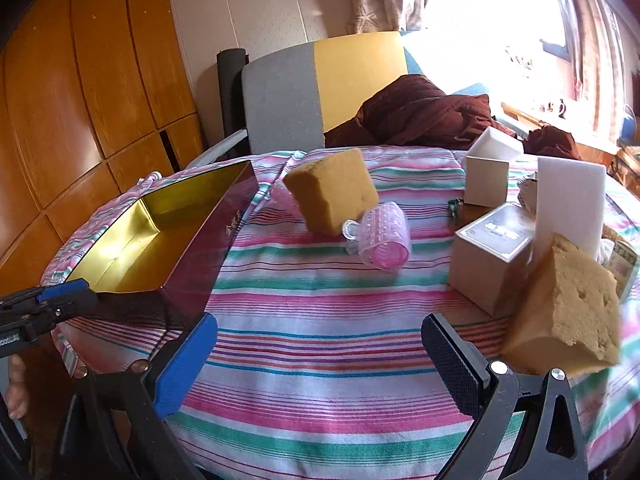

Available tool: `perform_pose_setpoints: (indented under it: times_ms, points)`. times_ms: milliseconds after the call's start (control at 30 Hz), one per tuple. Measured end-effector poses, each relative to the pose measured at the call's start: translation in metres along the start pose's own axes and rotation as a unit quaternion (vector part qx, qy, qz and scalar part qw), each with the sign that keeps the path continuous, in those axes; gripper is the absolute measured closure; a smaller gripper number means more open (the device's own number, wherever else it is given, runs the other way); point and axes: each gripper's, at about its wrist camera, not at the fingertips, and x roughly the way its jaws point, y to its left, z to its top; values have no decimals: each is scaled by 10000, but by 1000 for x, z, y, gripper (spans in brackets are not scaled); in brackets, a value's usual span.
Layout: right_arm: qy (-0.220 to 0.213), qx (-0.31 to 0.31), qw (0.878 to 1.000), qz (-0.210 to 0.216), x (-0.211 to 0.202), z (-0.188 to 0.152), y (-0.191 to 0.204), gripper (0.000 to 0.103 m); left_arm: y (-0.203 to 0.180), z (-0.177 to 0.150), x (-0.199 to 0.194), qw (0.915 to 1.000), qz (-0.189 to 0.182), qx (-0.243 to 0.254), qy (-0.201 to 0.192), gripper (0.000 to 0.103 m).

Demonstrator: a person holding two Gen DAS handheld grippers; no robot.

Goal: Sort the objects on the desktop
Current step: 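Move the left gripper toward the small yellow sponge beside the tray, then close the left gripper on the yellow sponge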

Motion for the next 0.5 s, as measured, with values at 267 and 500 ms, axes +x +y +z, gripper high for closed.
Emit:
perform_pose_setpoints:
  times_ms: [267, 500]
  points:
    - [245, -59, 9997, 65, 11, -5, 1, 0, -26, 3, 7, 9990, -47, 425, 120, 53]
    - [286, -266, 9991, 134, 10, -10, -1, 0, -55, 46, 15, 9956, -622, 699, 48, 53]
